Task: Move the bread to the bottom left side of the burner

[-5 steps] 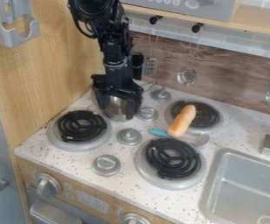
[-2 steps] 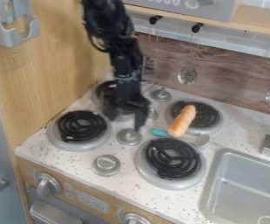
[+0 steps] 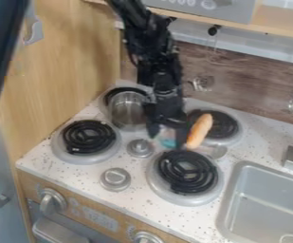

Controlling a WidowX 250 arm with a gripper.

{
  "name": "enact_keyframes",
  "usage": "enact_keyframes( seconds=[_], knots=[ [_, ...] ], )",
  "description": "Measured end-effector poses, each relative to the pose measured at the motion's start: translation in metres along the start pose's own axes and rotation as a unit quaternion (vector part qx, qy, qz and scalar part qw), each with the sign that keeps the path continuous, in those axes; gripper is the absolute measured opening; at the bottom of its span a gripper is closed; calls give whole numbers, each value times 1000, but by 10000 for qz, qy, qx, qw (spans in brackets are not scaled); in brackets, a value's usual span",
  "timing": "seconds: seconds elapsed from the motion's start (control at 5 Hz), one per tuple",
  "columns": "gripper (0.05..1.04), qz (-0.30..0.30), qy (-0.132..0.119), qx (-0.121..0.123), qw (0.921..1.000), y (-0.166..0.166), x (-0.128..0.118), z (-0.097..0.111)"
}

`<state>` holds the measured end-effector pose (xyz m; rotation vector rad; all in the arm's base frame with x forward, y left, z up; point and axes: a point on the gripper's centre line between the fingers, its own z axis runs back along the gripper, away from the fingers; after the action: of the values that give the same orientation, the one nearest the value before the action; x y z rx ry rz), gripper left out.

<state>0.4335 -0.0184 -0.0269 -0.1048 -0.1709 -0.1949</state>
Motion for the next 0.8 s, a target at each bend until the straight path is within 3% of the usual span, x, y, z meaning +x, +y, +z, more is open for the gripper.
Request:
enact_keyframes(
  seconds=[0.4, 0.8],
  knots=[
    [999, 291, 55, -197, 9994, -9, 21, -28],
    [942, 292, -102, -207, 9993, -14, 40, -35]
  ],
)
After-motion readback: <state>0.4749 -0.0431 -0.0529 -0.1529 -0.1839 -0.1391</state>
